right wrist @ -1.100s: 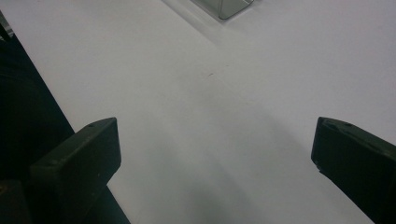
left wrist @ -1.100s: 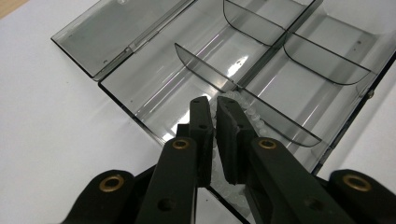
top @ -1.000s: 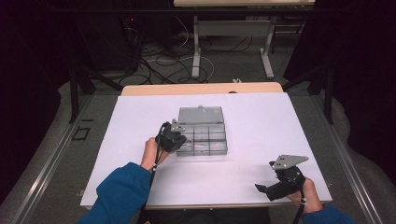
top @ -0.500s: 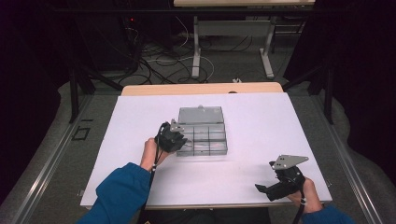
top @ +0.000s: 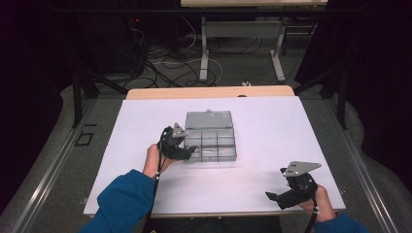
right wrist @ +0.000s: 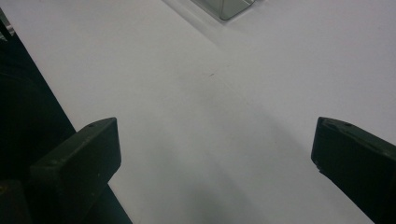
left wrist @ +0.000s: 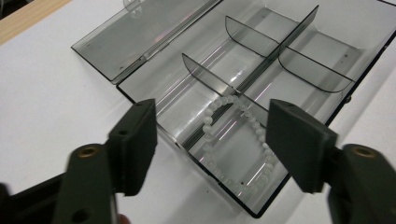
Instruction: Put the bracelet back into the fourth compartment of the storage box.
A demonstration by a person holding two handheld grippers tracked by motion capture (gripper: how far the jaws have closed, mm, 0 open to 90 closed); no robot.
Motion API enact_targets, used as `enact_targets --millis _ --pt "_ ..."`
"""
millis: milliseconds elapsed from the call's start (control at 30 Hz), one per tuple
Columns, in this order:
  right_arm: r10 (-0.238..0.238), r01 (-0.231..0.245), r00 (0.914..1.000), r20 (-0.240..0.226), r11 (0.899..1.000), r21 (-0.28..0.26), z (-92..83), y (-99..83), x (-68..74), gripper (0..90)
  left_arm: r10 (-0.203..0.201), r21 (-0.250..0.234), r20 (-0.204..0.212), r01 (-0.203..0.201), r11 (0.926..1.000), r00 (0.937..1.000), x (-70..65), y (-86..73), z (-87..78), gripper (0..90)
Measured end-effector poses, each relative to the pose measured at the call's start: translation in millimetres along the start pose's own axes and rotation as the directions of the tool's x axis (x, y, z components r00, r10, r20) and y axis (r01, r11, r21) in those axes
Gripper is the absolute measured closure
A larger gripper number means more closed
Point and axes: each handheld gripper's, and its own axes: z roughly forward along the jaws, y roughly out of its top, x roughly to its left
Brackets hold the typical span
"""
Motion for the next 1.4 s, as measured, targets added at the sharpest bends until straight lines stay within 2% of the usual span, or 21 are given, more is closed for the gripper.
enact_targets --millis 167,267,633,767,1133,1200,1300,1333,1400 --pt "0.000 0.000 1.0000 -0.002 1.000 0.007 -0.4 0.1 -0.2 1.1 -0.004 0.015 -0.007 0.004 0.9999 1.0000 1.6 -4.0 -6.6 16.9" --pt "0.000 0.000 1.0000 -0.004 1.000 0.007 -0.3 0.2 -0.4 1.1 -0.018 0.024 -0.017 0.019 0.9995 0.9997 2.7 -7.5 -11.0 13.3" --pt "0.002 -0.002 1.0000 0.004 1.000 0.000 -0.1 0.0 0.0 1.1 -0.018 0.030 -0.038 0.020 0.9993 0.9991 1.0 -20.9 -32.0 1.0" --pt "-0.007 0.007 1.0000 0.006 1.000 0.002 -0.4 0.1 -0.1 1.1 -0.038 0.028 -0.041 0.039 0.9988 0.9984 0.5 -26.3 -38.6 0.3" --pt "-0.007 0.007 1.0000 0.004 1.000 0.002 -0.2 0.1 -0.4 1.2 -0.050 0.034 -0.054 0.052 0.9981 0.9973 -2.6 -39.8 -53.8 0.2" --pt "-0.006 0.006 1.0000 0.002 1.000 0.002 -0.3 0.1 -0.2 1.2 -0.060 0.023 -0.060 0.062 0.9978 0.9964 -3.5 -42.4 -55.6 0.2" --pt "0.000 0.000 1.0000 0.005 1.000 0.002 -0.2 -0.1 0.0 1.2 -0.058 0.032 -0.062 0.060 0.9977 0.9964 -4.4 -46.0 -59.3 0.2" --pt "-0.003 0.003 1.0000 0.004 1.000 0.001 -0.3 0.0 -0.3 1.2 -0.047 0.026 -0.066 0.049 0.9985 0.9967 -4.1 -46.9 -60.5 0.2" --pt "-0.007 0.007 1.0000 0.003 1.000 0.002 -0.3 0.1 -0.4 1.2 -0.056 0.023 -0.064 0.058 0.9981 0.9963 -5.8 -48.9 -63.1 0.2"
